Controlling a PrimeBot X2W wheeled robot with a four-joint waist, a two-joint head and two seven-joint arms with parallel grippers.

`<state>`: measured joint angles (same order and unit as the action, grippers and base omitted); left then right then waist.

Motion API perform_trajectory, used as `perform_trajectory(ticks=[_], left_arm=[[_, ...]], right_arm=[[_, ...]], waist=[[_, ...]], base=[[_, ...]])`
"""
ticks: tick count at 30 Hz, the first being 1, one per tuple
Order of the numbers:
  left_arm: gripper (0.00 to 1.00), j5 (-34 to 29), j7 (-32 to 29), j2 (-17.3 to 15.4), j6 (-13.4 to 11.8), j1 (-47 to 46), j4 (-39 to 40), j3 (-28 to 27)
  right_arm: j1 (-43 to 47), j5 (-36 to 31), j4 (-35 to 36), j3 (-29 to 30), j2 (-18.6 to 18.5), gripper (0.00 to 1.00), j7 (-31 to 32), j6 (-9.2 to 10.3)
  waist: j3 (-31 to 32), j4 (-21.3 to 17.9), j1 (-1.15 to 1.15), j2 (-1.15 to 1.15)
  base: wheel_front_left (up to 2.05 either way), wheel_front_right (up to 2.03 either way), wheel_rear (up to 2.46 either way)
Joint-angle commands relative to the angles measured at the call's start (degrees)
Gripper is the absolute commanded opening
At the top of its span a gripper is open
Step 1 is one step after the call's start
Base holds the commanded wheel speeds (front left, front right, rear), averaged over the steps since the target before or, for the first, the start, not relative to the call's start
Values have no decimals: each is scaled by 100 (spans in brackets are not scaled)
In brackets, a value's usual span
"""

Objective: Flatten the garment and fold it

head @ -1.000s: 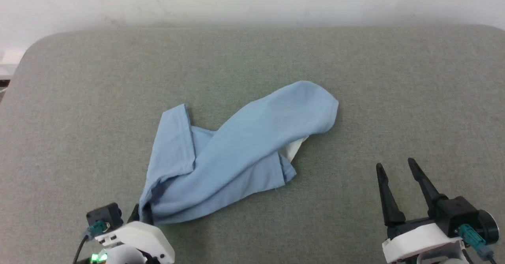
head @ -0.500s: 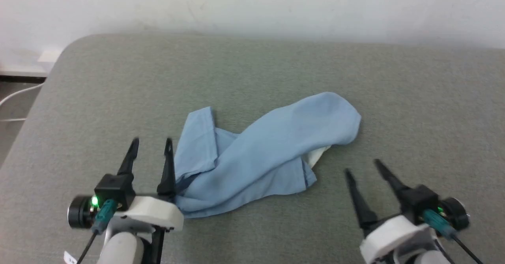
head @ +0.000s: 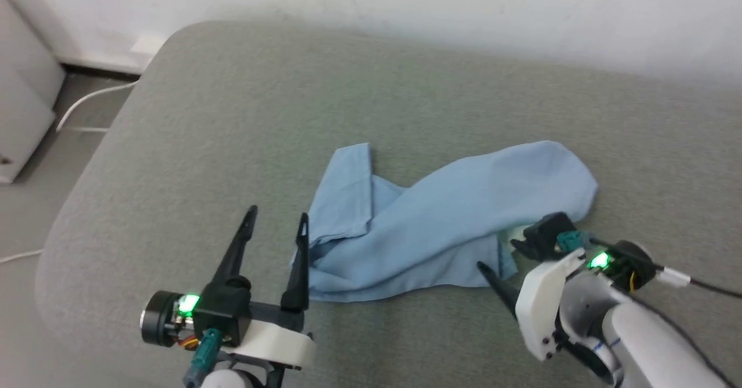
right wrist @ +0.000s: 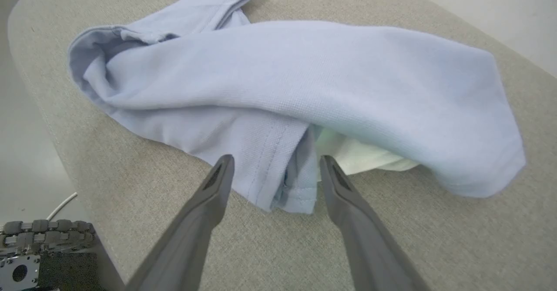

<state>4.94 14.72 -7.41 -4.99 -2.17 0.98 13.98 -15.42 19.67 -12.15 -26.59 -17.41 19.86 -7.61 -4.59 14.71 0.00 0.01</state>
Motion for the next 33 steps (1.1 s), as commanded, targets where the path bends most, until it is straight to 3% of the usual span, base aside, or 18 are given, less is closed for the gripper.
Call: perform_trajectory(ticks=[1, 8, 10, 11, 17, 24, 30, 33], left_arm=[[100, -59, 27, 48, 49, 25, -1, 18], [100, -113, 28, 166, 164, -8, -119, 30], [100, -125, 28, 182, 172, 13, -134, 0], [100, -129, 28, 187, 177, 29, -147, -19], [100, -152, 28, 172, 247, 96, -255, -134], [100, -160, 28, 201, 296, 171, -297, -214], [100, -154, 28, 266, 354, 176, -395, -173], [100, -129, 28, 301, 401, 154, -490, -123]], right_arm=[[-146, -13, -113, -28, -40, 100, 55, 12], [-443, 170, -822, -219, 29, 100, 129, 12], [-453, 241, -967, -267, 29, 20, 118, 12], [-459, 260, -1015, -266, 9, 0, 83, 12], [-400, 310, -963, 130, -162, 0, -246, 12], [255, 114, -190, 1376, -413, 0, -24, 12], [1424, -577, 605, 2991, 54, 0, 801, 12], [1952, -890, 937, 3389, 466, 0, 1171, 12]], waist=[[-170, 281, 0, -1], [-256, 528, 0, -1], [-246, 512, 0, -1], [-228, 490, 0, -1], [-48, 148, 0, -1], [168, -397, 0, -1], [162, -734, 0, -1], [126, -847, 0, -1]], base=[[0, 0, 0], [0, 0, 0], [0, 0, 0], [0, 0, 0], [0, 0, 0], [0, 0, 0], [0, 0, 0], [0, 0, 0]])
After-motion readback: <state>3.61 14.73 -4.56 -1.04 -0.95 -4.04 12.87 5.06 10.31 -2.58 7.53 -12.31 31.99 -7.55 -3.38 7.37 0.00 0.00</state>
